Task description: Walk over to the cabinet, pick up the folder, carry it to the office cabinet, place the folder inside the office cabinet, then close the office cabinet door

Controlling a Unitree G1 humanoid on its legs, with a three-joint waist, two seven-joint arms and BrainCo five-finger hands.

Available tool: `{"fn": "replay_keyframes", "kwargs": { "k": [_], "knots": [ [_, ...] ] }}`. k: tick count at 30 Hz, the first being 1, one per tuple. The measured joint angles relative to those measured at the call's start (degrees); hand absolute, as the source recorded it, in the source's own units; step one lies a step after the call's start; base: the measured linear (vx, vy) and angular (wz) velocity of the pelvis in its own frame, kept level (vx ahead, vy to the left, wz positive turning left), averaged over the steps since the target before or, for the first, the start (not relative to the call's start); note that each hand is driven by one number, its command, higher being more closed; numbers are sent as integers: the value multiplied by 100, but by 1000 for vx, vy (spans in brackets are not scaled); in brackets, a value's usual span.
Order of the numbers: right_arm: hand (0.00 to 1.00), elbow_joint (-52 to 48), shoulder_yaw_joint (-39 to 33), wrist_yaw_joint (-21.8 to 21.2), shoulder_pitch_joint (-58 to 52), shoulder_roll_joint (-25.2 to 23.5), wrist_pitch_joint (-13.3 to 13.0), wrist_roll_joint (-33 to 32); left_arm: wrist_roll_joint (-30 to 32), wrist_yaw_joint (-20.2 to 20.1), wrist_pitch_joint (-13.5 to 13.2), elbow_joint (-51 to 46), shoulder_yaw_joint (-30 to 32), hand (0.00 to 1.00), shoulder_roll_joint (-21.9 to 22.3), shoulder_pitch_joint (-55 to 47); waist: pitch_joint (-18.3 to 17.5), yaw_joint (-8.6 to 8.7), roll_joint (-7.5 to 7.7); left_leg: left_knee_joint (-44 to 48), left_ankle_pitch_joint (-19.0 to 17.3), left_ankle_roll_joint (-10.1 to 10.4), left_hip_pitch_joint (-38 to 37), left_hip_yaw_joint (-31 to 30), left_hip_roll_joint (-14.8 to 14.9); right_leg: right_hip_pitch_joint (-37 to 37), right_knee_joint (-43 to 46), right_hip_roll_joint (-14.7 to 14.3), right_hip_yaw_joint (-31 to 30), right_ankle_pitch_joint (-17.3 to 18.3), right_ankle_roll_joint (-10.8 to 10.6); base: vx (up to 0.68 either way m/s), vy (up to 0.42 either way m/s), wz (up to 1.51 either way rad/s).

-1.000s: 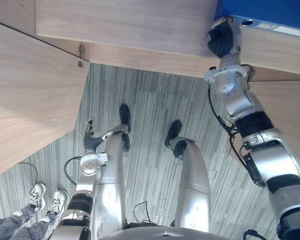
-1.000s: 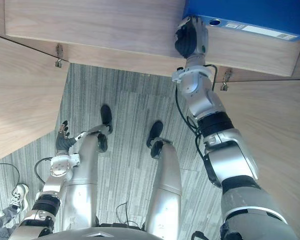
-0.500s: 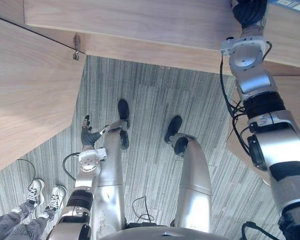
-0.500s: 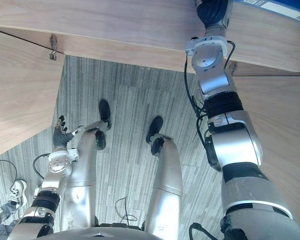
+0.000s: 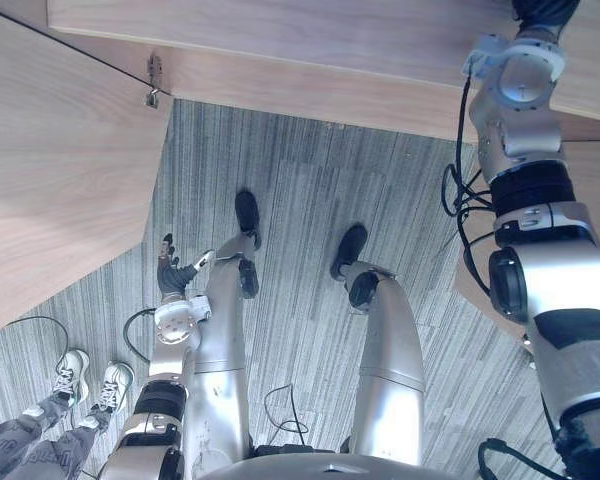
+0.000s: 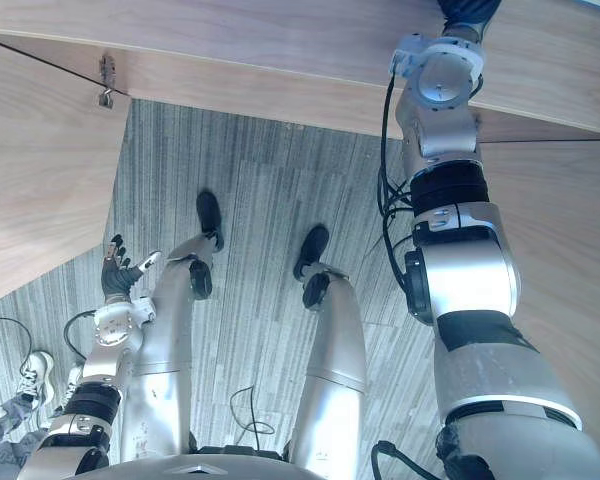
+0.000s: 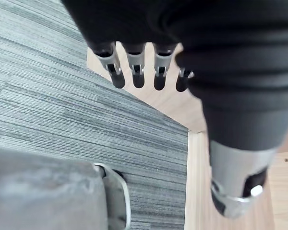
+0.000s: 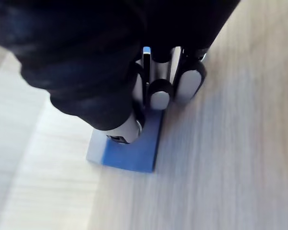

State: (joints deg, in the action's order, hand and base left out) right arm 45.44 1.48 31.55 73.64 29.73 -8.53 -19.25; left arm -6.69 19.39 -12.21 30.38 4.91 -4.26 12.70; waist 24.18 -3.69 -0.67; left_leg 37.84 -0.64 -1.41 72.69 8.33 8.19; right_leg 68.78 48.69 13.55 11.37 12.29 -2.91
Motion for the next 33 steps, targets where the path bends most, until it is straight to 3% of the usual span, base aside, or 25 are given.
{"fn": "replay_keyframes", "kwargs": {
  "k": [2, 4, 10, 16, 19, 23, 26, 30, 33],
  "knots": [
    [100, -225, -247, 156, -67, -228, 7, -204, 1, 37, 41, 0, 23, 0, 1, 0, 6, -13, 1, 17, 47, -27, -49, 66, 48, -32, 1, -12, -8, -33, -26, -47, -18, -8],
    [100, -931, -478, 436, -512, -755, 15, -329, 6, 80, 130, 9, 75, 0, 18, -4, 62, -20, 0, 107, 22, -70, -221, 110, 114, -201, -4, -66, -46, -42, 5, -38, -38, -14],
    [100, -2544, -474, 891, -1972, -2004, 146, 7, 12, 147, 255, -61, -34, 0, 292, -17, 66, -31, 2, 200, -137, -22, -807, 133, 226, -770, 31, -154, -80, 67, 64, -18, -60, -7],
    [100, -4471, 457, 779, -4033, -2471, 140, 1402, 188, 87, 341, -70, -289, 0, 578, -253, 65, 90, 4, -63, -348, 51, -2000, 282, 265, -1927, -371, -203, -92, 147, 118, 23, -45, -9],
    [100, -5008, 1153, 351, -5086, -2535, 137, 2368, 354, -37, 363, -141, -287, 0, 578, -449, 61, 116, 8, -339, -412, 84, -2764, 364, 283, -2722, -830, -293, -81, 51, 37, 94, -43, -13],
    [100, -5122, 1829, -176, -6048, -2753, 144, 3063, 516, -124, 430, -175, -281, 0, 599, -753, 5, 128, 39, -683, -434, 77, -3570, 506, 278, -3527, -1341, -373, -89, -51, -37, 126, -18, -13],
    [100, -4891, 2157, -588, -6652, -2730, 131, 3568, 643, -170, 442, 89, -346, 0, 573, -998, -280, 151, 129, -1048, -425, 94, -4155, 643, 246, -4093, -1797, -419, -116, -150, -100, 160, 9, -12],
    [100, -3496, 2008, -1011, -7004, -2674, 121, 4224, 1049, -316, 464, 871, -670, 0, 277, -1214, -870, 230, 283, -1943, -177, 209, -4964, 755, 44, -4763, -2625, -471, -159, -389, -156, 161, 9, -10],
    [100, -2187, 1672, -1218, -6994, -2574, 149, 4224, 1256, -368, 474, 1287, -774, 0, 170, -1208, -963, 248, 269, -2681, 153, 237, -5468, 801, -85, -5246, -3296, -565, -167, -683, -183, 116, 3, -4]
  ]
}}
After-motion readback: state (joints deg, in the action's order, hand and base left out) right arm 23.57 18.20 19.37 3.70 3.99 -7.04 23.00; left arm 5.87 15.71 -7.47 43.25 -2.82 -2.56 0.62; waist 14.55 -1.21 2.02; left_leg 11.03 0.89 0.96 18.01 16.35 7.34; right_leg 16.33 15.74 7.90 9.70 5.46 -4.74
